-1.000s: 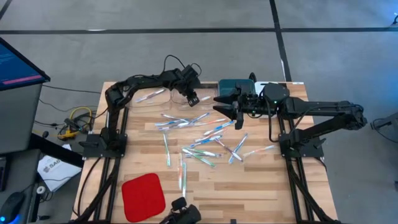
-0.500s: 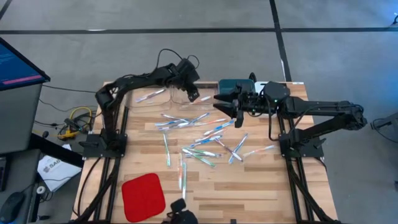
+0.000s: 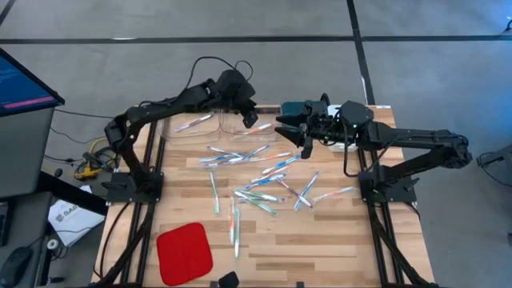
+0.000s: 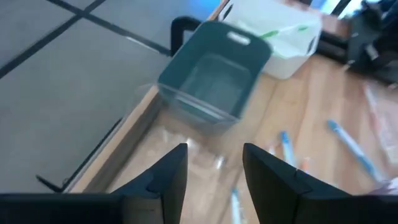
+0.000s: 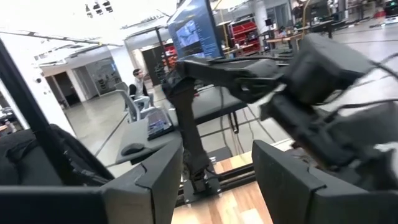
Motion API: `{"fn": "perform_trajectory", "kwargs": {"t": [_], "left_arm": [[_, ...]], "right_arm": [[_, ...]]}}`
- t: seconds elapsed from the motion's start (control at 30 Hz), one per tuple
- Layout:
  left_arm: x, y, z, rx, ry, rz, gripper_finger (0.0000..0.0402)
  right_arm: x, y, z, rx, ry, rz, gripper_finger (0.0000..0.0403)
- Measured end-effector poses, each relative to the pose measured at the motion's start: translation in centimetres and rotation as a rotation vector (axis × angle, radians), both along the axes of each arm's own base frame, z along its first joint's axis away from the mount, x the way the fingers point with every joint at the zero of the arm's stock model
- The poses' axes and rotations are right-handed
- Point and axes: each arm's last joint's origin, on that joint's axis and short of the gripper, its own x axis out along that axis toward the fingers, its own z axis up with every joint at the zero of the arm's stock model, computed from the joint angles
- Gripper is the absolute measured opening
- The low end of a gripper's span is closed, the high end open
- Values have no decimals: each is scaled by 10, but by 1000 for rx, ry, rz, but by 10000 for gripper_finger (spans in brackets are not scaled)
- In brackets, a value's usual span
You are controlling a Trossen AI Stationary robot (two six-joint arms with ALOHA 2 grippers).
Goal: Pick & Place Toothbrushes
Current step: Put the violet toothbrush into the left transparent bin
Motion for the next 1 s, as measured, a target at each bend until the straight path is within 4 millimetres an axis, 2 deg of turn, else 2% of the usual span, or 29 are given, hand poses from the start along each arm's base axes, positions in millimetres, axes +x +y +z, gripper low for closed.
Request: {"fn": "perform_trajectory", "kwargs": {"t": [0.23,0.57,0.77,1.0], "left_arm": [[5,-33,16,-11,-52,-59,147],[21,-78,17,-26,-45,-180,138],[24,-103,12,-79,2,-220,135],[16,-139,-3,-149,211,-294,135]], "right_arm": [[-1,-5,0,0,0,-19,189],[0,1,-4,4,43,4,189],[-7,12,-19,19,230,46,189],[-31,30,-46,2,593,122,189]]}}
